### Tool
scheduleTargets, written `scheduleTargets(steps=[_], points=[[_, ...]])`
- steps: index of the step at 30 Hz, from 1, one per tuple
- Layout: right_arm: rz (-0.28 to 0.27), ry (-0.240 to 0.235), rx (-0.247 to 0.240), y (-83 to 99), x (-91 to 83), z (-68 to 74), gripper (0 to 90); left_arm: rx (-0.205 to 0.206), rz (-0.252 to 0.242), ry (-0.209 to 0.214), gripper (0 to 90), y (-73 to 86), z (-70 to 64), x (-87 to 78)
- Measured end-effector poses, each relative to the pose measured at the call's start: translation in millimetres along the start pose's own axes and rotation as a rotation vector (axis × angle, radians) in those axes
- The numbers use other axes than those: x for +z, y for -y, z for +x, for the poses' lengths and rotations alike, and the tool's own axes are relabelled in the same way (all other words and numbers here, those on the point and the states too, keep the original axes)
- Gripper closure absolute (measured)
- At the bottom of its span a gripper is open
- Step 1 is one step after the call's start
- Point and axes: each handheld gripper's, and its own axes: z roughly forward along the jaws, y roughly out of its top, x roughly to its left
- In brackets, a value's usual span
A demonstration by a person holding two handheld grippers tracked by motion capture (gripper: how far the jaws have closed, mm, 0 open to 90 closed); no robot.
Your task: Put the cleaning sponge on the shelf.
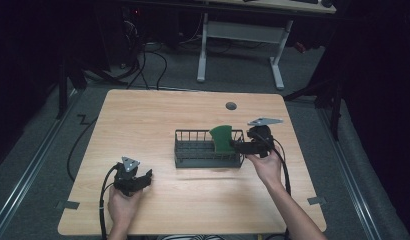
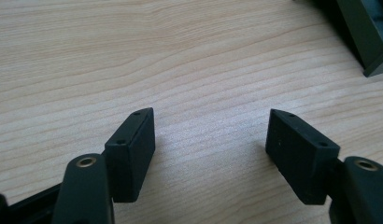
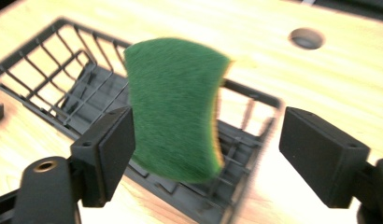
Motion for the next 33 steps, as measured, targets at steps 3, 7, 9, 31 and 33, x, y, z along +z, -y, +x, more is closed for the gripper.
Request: scheduleTargets(steps=[3, 7, 9, 31, 33], points=[[-0.013, 0.010, 0.026, 7.7, -11.5, -11.6, 20.1, 0.000, 0.000, 0.000, 33.4, 0.0, 0.0, 0.0], [-0.044, 0.024, 0.049, 15.0, -21.1, -21.8, 22.3, -0.001, 0.000, 0.000, 33.4, 0.0, -0.1, 0.0], [-0.051, 0.027, 0.064, 21.9, -28.0, -30.0, 22.0, -0.001, 0.000, -0.001, 33.4, 0.0, -0.1, 0.0], [-0.117, 0.068, 0.162, 65.7, -69.1, -72.1, 25.7, -0.001, 0.000, -0.001, 33.4, 0.0, -0.1, 0.0], [-0.122, 0.069, 0.169, 67.6, -70.7, -73.4, 25.9, -0.001, 0.000, -0.001, 33.4, 0.0, -0.1, 0.0]])
